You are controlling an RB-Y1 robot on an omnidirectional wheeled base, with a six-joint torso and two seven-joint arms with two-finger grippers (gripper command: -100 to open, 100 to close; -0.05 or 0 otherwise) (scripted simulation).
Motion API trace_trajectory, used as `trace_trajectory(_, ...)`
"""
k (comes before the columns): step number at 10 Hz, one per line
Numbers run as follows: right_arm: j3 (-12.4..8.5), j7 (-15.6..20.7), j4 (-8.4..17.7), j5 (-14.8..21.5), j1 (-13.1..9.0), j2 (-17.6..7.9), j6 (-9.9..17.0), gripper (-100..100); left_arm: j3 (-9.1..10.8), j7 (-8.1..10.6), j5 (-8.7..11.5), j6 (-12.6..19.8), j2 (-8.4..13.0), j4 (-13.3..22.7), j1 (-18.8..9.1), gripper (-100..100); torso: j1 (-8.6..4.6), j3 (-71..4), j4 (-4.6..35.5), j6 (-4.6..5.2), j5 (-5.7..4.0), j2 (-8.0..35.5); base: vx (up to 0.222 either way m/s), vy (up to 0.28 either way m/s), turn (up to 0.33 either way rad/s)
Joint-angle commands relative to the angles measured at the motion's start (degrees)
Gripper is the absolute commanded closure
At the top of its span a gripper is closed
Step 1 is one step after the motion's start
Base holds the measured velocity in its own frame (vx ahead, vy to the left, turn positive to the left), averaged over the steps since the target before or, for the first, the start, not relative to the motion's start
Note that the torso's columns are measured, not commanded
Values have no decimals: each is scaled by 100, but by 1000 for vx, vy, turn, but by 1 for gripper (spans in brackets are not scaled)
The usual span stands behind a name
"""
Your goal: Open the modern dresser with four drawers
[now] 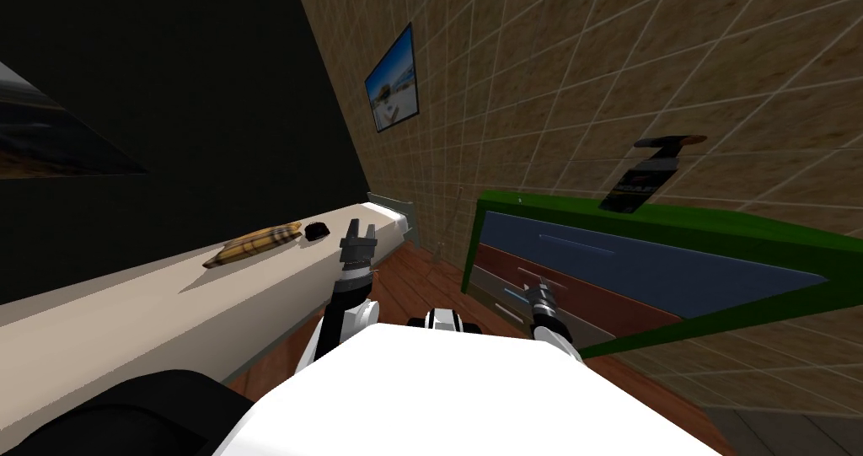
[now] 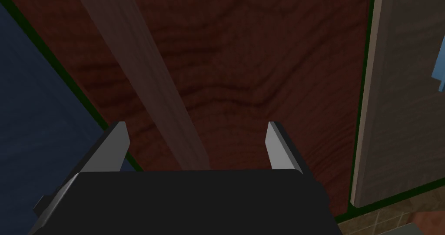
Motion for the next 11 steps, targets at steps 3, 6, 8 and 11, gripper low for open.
trace_trajectory(3, 6, 116, 72, 212, -13, -86, 137, -100, 1, 0, 0, 0, 1, 0, 0, 0, -12, 6, 2, 0, -4, 9, 10, 22, -3)
trace_trajectory(6, -1, 122, 4, 213, 7, -119, 81, 100, 0, 0, 0, 0, 0, 0, -1, 0, 25, 14, 5, 1, 5, 26, -74, 57, -29)
trace_trajectory(8, -7, 129, -62, 215, 26, -152, 26, 100, 0, 0, 0, 1, 0, 1, -2, 0, 15, 12, 5, 0, 4, 18, -142, 110, -40)
trace_trajectory(11, 88, 207, 54, 102, -134, -145, 41, -100, 0, 0, 0, 0, 0, 1, -1, 0, -19, -13, -5, -1, -5, -24, -90, 52, -27)
